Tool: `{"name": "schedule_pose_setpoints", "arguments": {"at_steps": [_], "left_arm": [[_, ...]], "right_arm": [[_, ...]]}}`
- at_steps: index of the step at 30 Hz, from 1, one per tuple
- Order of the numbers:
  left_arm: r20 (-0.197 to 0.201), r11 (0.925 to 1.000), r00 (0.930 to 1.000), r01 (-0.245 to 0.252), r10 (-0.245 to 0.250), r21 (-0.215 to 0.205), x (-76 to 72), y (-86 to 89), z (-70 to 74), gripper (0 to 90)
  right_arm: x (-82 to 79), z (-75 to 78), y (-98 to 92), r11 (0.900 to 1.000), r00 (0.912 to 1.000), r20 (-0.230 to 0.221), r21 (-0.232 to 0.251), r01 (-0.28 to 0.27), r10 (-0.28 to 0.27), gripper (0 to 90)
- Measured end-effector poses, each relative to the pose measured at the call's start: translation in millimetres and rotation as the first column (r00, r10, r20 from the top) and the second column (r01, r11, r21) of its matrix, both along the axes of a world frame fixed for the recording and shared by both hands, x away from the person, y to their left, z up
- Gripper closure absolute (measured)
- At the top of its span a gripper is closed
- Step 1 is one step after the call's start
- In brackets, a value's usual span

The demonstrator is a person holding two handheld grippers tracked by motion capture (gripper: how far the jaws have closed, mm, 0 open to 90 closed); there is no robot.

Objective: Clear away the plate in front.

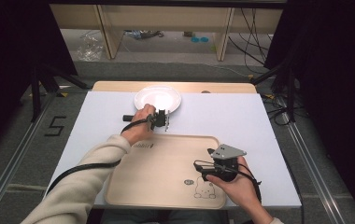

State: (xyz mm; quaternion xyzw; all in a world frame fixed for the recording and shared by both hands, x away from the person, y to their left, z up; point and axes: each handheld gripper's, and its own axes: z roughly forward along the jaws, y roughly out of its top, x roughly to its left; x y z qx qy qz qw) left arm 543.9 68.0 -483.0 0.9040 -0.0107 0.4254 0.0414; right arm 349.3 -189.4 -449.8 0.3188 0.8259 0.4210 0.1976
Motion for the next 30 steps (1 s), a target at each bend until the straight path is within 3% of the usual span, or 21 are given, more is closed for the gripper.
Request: {"name": "schedule_pose_setpoints", "arguments": {"at_steps": [3, 9, 30], "left_arm": [[0.003, 0.9998, 0.9999, -0.014, 0.014, -0.015, -0.1, -0.6, 6.9, 87.5], [0.015, 0.9997, 0.9997, -0.018, 0.019, -0.016, -1.8, -1.6, 4.0, 87.5], [0.08, 0.9988, 0.9968, 0.013, -0.009, -0.047, -11.1, -3.4, 13.8, 87.3]], "right_arm": [[0.2, 0.0, 0.3, 1.0, 1.0, 0.002, 0.001, -0.004, 0.004, 27.5], [0.4, -0.5, 0.0, 1.0, 1.0, -0.003, 0.003, -0.003, 0.003, 27.6], [0.5, 0.0, -0.8, 1.0, 1.0, -0.004, 0.005, 0.002, -0.002, 27.6]]}}
